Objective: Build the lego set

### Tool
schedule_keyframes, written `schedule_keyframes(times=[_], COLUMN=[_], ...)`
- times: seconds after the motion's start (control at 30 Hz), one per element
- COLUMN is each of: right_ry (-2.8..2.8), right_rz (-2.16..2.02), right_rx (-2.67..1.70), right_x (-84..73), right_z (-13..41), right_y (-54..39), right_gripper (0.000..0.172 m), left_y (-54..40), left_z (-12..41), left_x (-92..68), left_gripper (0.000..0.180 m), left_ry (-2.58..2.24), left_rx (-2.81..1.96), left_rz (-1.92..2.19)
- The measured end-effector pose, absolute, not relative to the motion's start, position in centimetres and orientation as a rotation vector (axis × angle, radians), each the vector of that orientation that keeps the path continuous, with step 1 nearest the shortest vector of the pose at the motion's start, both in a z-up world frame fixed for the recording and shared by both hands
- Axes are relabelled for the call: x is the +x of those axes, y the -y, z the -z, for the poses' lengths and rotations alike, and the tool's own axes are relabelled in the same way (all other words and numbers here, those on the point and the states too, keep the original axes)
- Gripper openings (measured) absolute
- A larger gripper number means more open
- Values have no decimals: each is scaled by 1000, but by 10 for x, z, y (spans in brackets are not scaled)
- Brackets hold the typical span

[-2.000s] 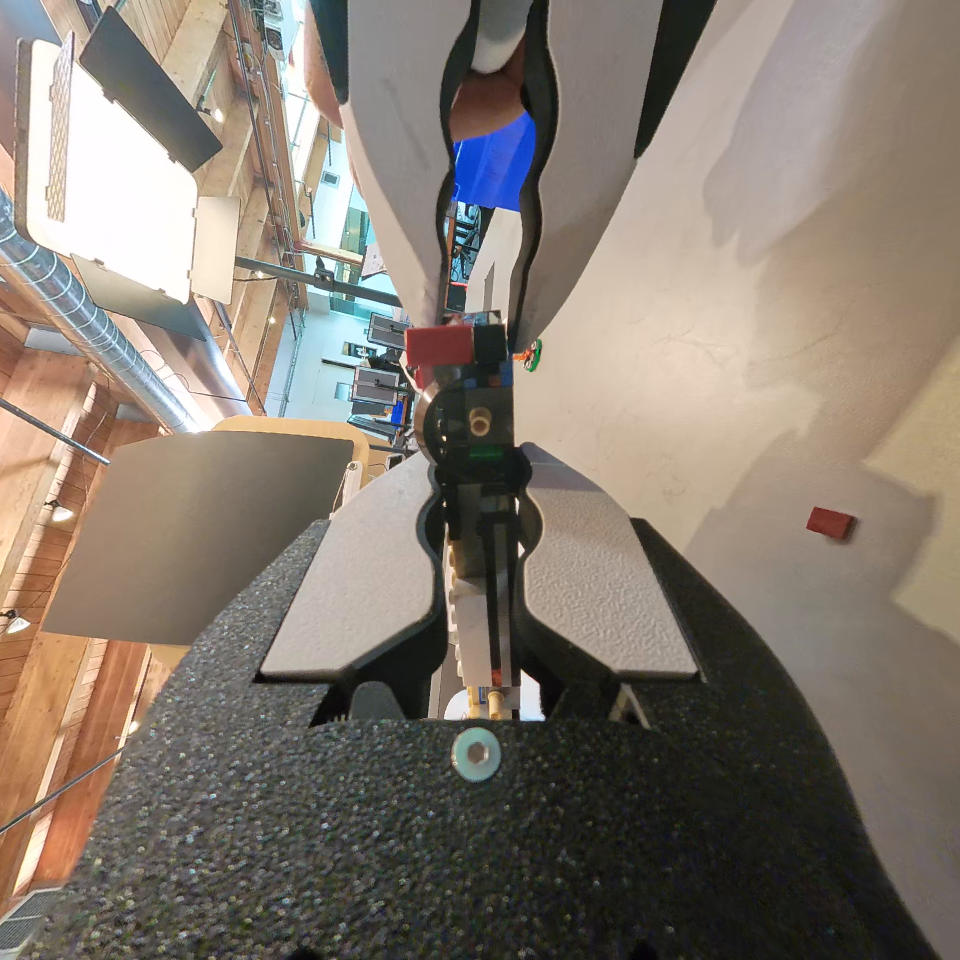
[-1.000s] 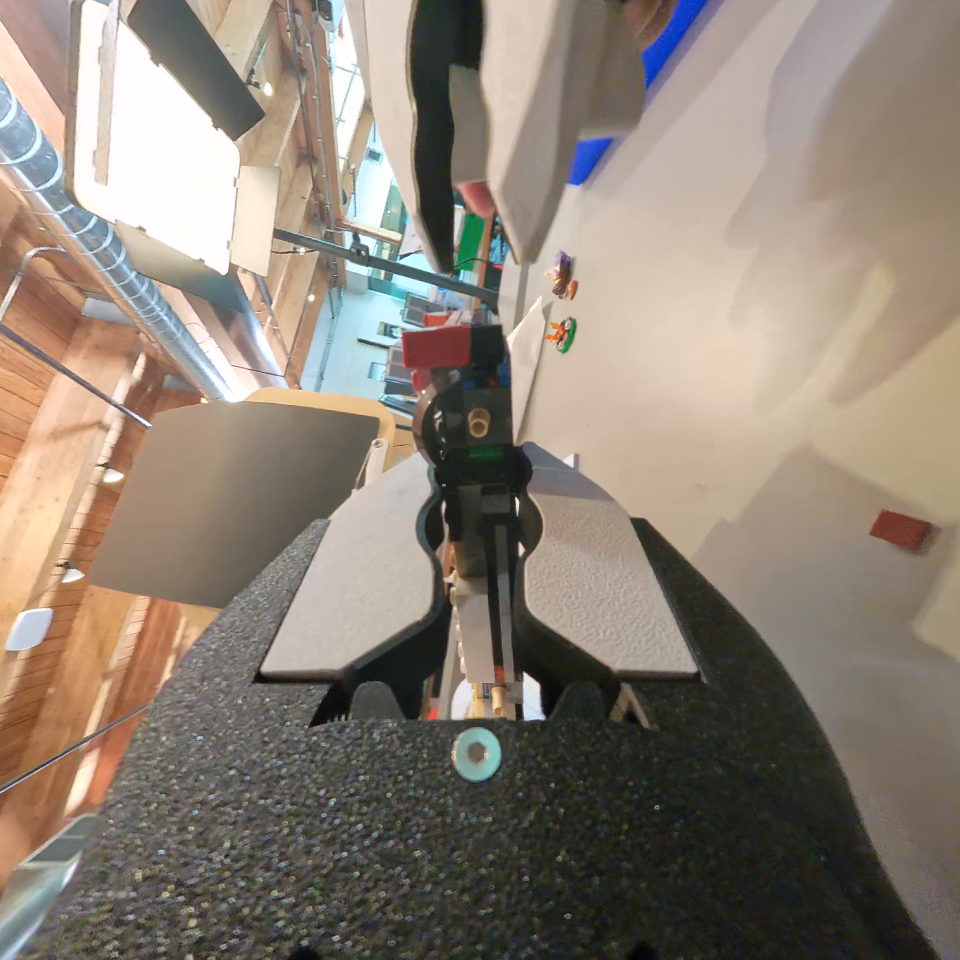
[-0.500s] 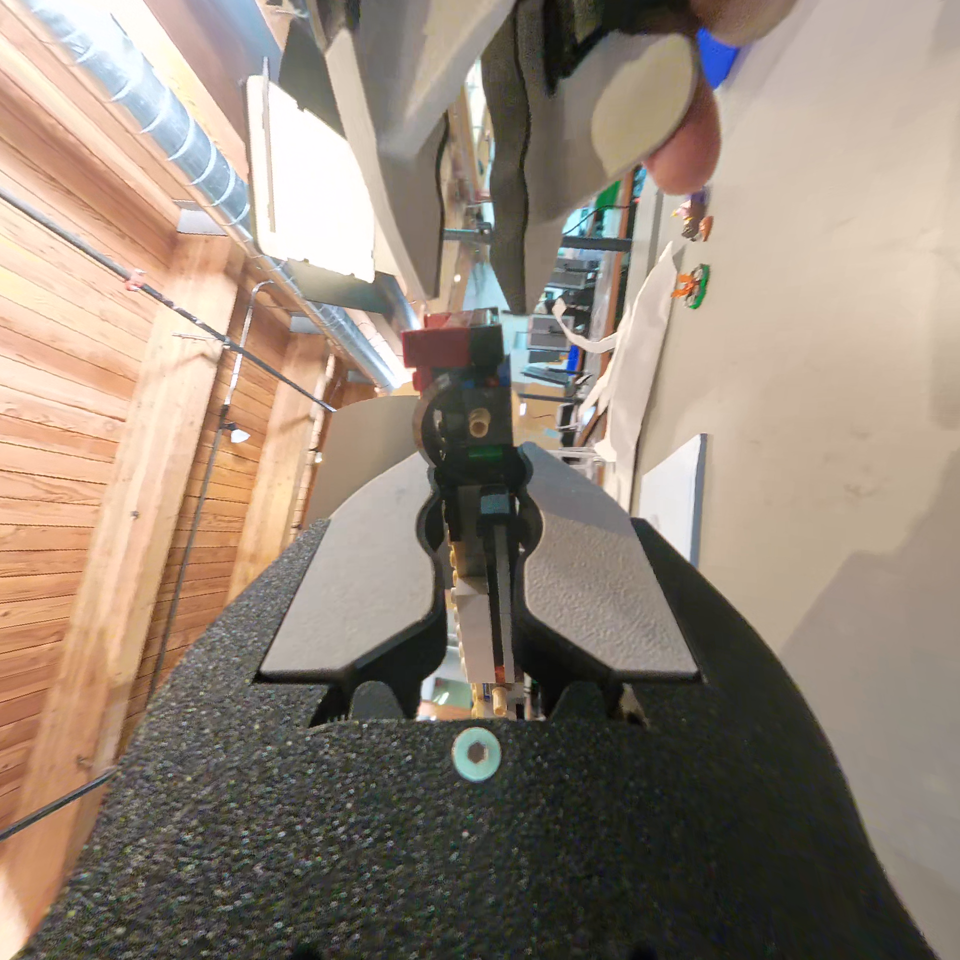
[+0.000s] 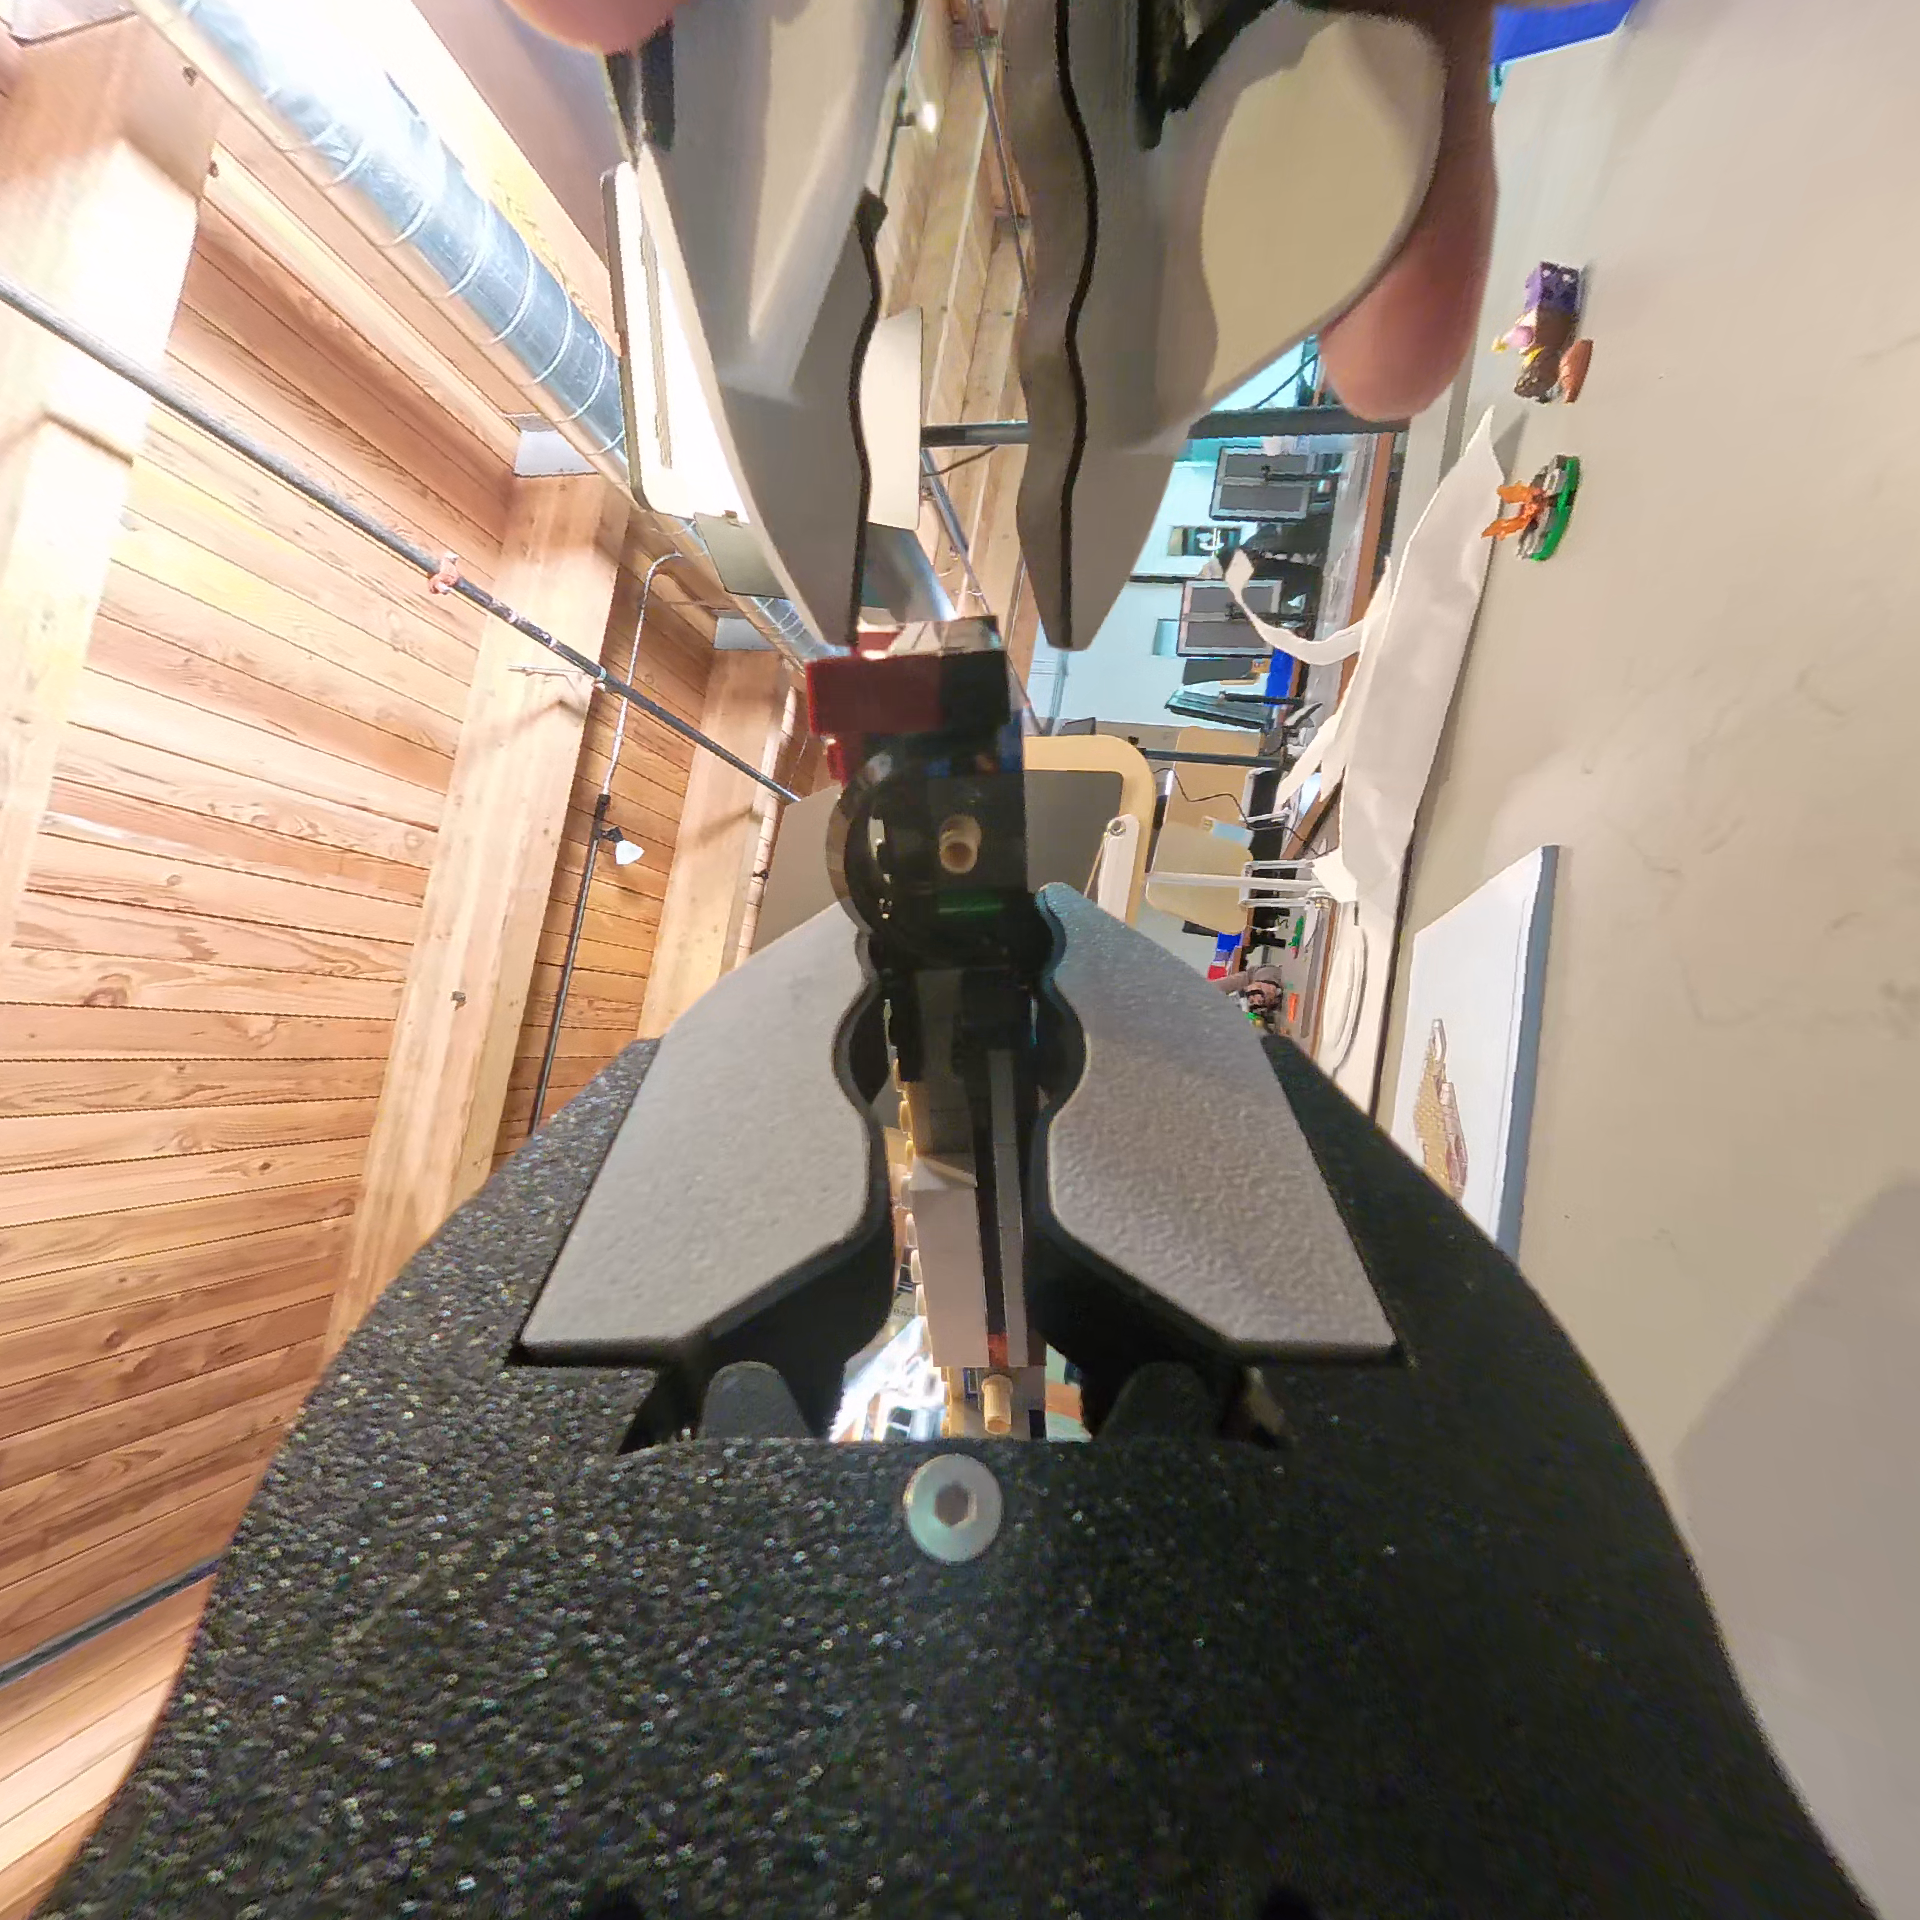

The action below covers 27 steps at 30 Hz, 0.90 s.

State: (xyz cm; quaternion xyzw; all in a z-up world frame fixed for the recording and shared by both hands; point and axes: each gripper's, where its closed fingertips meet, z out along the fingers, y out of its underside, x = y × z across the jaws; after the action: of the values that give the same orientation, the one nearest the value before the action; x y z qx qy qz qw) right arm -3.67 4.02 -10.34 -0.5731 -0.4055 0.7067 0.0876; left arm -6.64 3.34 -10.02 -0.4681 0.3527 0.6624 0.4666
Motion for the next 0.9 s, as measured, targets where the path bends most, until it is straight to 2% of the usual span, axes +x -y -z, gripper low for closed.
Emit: schedule_keyframes(times=[0.3, 0.9], right_ry=[1161, 1180], right_rz=[-2063, -1929], right_rx=[-1649, -1583], right_x=[-36, -37], right_z=[99, 98], right_y=[-43, -43], right_gripper=[23, 22], left_y=[-34, -31], left_z=[100, 97], left_x=[-62, -63], left_gripper=[24, 24], left_ry=[-879, -883], left_rx=[-1121, -1113], left_rz=[-1643, -1666])
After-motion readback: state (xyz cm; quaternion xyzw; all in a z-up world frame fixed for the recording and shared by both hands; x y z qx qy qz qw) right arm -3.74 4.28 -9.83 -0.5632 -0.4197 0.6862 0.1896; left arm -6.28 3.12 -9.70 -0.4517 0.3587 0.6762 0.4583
